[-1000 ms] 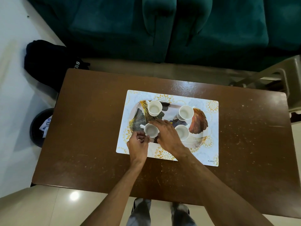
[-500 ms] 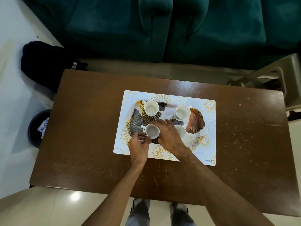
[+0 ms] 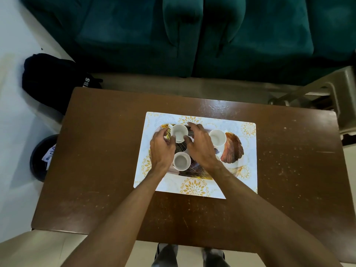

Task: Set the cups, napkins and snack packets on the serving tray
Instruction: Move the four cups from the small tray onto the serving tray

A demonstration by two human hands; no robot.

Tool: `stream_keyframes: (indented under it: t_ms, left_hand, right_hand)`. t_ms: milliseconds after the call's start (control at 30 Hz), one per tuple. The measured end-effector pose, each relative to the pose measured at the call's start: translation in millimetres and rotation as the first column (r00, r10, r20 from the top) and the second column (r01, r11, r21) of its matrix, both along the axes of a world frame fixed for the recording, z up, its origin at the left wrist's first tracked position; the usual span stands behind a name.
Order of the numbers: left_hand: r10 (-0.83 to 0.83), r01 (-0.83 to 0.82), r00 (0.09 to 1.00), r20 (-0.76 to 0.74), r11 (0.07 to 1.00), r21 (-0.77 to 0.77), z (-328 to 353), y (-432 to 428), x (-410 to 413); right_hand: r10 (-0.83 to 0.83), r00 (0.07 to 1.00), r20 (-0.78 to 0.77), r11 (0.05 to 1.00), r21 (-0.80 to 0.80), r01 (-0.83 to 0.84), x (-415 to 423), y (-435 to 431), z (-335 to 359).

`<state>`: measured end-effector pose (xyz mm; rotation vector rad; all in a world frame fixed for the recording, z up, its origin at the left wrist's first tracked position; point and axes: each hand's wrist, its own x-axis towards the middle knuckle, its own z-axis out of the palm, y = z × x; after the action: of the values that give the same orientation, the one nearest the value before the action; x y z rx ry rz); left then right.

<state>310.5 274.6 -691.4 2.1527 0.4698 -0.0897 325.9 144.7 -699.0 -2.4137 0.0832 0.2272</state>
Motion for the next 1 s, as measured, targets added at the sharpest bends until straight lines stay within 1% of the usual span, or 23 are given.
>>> stream_keyframes:
  t_ms: [133,267,333,433,800,1000]
  left_hand:
    - [-0.015,0.014,0.997,-0.081,1.000,-0.004,-11,-3,17]
    - [-0.007,0.005,0.994,-0.105,1.000,-0.023,-16,-10,17]
    - [-0.005,0.002,0.995,-0.102,1.000,-0.029,-17,-16,15]
    - [-0.016,0.017,0.996,-0.089,1.000,0.011,-14,-23,12]
    - [-0.039,0.040,0.996,-0.082,0.999,0.002,-15,-30,15]
    - [0.002,-0.002,1.000,0.004,1.000,0.004,-3,-16,-2]
  right_hand:
    - [0.031,0.998,-0.058,0.999,0.019,-0.030,10,2,-8]
    - [0.011,0.998,-0.054,1.000,0.024,-0.010,15,-4,-14]
    - [0.005,0.999,-0.050,1.000,0.014,-0.005,15,-9,-16]
    - [0.002,0.999,-0.037,1.000,0.011,-0.002,15,-16,-16]
    - [-0.012,1.000,-0.021,0.999,0.031,0.013,16,-26,-15]
    - [-0.144,0.984,0.102,0.988,0.078,0.137,-1,-42,3]
